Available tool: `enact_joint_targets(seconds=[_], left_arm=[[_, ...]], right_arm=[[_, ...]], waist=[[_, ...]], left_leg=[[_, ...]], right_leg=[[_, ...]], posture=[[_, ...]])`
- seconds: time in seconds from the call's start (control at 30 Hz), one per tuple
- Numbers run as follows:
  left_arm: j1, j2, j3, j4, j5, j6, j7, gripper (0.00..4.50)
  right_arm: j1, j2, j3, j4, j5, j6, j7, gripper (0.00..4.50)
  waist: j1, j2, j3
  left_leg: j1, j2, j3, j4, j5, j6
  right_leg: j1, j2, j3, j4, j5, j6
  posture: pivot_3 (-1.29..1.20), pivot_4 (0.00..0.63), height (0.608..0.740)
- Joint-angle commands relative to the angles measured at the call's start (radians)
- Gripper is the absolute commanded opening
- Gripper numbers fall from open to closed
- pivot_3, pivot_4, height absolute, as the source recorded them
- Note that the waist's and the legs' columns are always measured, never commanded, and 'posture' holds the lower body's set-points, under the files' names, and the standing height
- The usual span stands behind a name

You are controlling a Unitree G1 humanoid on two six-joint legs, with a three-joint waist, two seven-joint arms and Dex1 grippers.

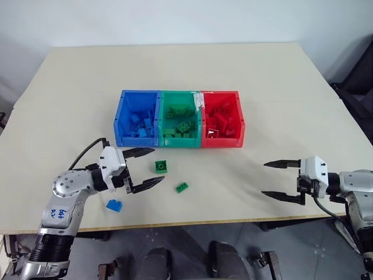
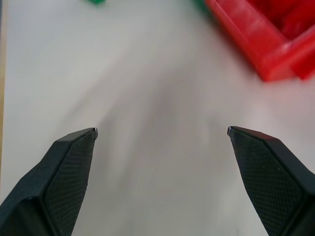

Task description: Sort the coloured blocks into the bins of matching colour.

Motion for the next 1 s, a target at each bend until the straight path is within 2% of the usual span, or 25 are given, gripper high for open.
enact_joint_targets(seconds=[0.03, 0.13, 0.2, 0.33, 0.47, 0.6, 0.7, 1.0], left_arm=[[0.018, 0.028, 0.045, 0.000, -0.012, -0.019, -0.017, 4.50], [0.099, 0.075, 0.117, 0.007, -0.034, -0.050, -0.066, 4.50], [0.159, 0.108, 0.156, 0.001, -0.060, -0.048, -0.109, 4.50], [0.292, 0.149, 0.248, -0.028, -0.063, -0.063, -0.123, 4.50], [0.365, 0.143, 0.295, -0.067, -0.065, -0.064, -0.099, 4.50], [0.413, 0.125, 0.291, -0.154, -0.074, -0.043, -0.075, 4.50], [0.433, 0.118, 0.278, -0.200, -0.076, -0.025, -0.067, 4.50], [0.409, 0.118, 0.243, -0.261, -0.100, 0.022, -0.066, 4.50]], right_arm=[[-0.036, 0.038, 0.057, -0.140, 0.043, 0.106, -0.037, 4.43], [-0.114, 0.089, 0.195, -0.277, 0.054, 0.336, -0.078, 4.43], [-0.155, 0.103, 0.278, -0.320, 0.021, 0.399, -0.066, 4.43], [-0.275, 0.165, 0.440, -0.290, -0.119, 0.428, -0.097, 4.43], [-0.351, 0.253, 0.530, -0.220, -0.206, 0.431, -0.146, 4.43], [-0.398, 0.276, 0.582, -0.167, -0.277, 0.416, -0.153, 4.43], [-0.423, 0.272, 0.597, -0.142, -0.298, 0.387, -0.126, 3.91], [-0.434, 0.289, 0.570, -0.145, -0.294, 0.376, -0.113, 0.85]], waist=[[0.003, 0.000, 0.000], [0.003, 0.000, 0.000], [-0.003, 0.000, 0.000], [0.004, 0.000, 0.000], [0.014, -0.001, 0.000], [0.012, -0.001, 0.000], [0.008, -0.001, 0.000], [0.007, -0.001, 0.000]], left_leg=[[0.000, 0.000, 0.000, 0.000, 0.000, 0.000], [0.000, 0.000, -0.002, 0.001, 0.000, 0.000], [0.000, 0.002, -0.007, 0.000, 0.000, 0.000], [-0.002, 0.001, -0.010, 0.001, -0.001, 0.000], [-0.003, 0.001, -0.013, 0.001, -0.001, 0.001], [-0.003, -0.001, -0.013, 0.001, -0.001, 0.001], [-0.003, -0.002, -0.013, 0.001, -0.001, 0.001], [-0.003, -0.002, -0.012, 0.001, -0.001, 0.001]], right_leg=[[0.000, 0.000, 0.000, 0.000, 0.000, 0.000], [0.000, 0.000, 0.000, 0.000, 0.000, 0.000], [-0.001, 0.000, 0.001, 0.001, 0.000, 0.000], [-0.002, -0.001, 0.000, 0.000, -0.001, -0.001], [-0.002, -0.002, 0.000, 0.001, 0.000, -0.002], [-0.002, -0.002, 0.000, 0.001, 0.000, -0.002], [-0.002, -0.002, 0.000, 0.001, 0.000, -0.002], [-0.002, -0.001, 0.000, 0.001, 0.000, -0.002]], posture=[[0.00, 0.150, 0.740], [0.00, 0.150, 0.740], [0.00, 0.150, 0.740], [0.00, 0.150, 0.740], [0.00, 0.150, 0.740], [0.00, 0.150, 0.740], [0.00, 0.150, 0.740], [0.00, 0.150, 0.740]])
